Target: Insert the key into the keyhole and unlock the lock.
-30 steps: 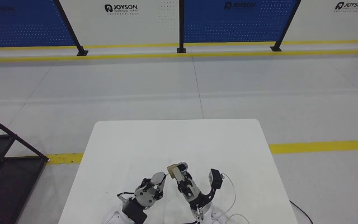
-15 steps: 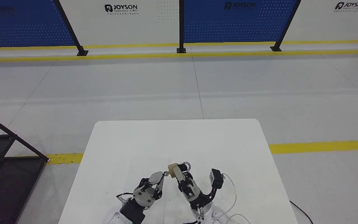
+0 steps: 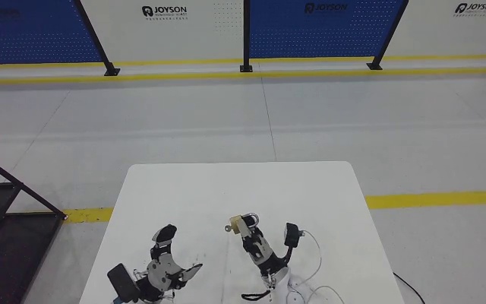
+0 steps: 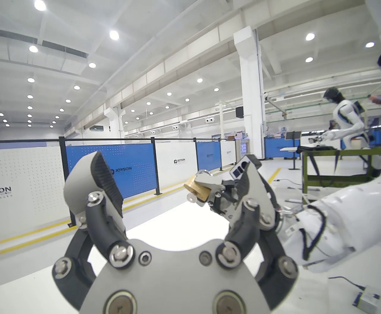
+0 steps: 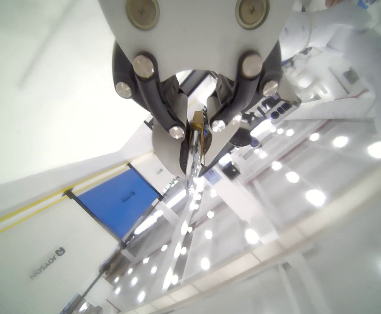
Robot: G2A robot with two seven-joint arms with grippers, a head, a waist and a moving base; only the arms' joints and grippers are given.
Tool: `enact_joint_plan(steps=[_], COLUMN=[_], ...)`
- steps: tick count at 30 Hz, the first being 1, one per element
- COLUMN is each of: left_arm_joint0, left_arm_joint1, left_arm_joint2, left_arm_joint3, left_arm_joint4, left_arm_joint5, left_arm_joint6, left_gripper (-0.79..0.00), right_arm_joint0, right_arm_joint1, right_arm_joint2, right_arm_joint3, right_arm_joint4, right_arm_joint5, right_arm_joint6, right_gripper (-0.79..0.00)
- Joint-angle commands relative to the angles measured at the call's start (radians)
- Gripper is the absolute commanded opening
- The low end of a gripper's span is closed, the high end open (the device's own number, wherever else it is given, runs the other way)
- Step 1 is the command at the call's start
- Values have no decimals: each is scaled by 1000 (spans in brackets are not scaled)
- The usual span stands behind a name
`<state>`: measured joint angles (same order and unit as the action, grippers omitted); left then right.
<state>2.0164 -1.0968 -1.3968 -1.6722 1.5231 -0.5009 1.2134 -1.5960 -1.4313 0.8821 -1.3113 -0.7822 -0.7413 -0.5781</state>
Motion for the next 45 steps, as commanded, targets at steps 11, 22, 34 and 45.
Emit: enact_joint_plan(steps=[11, 22, 34, 45], left_arm_joint0=[60, 64, 64, 64], left_arm_joint1=[29, 33, 33, 33], left_arm_joint2=[-131, -137, -137, -137], left_arm_joint3=[13, 6, 6, 6], left_arm_joint4=[-107, -146, -146, -146], left_arm_joint5=[-103, -112, -112, -112], left_arm_joint6=[3, -7, -7, -7], left_gripper=[0, 0, 0, 0], right_arm_joint0=[101, 190, 177, 96], right_arm_joint1=[-42, -84, -70, -23], right_arm_joint2=[-121, -210, -204, -140], right_arm_joint3=[110, 220, 197, 91], right_arm_joint4=[8, 77, 63, -40], right_arm_joint5=[316, 405, 397, 351], right_arm_joint6=[323, 529, 627, 543], right_gripper=[-785, -785, 0, 0])
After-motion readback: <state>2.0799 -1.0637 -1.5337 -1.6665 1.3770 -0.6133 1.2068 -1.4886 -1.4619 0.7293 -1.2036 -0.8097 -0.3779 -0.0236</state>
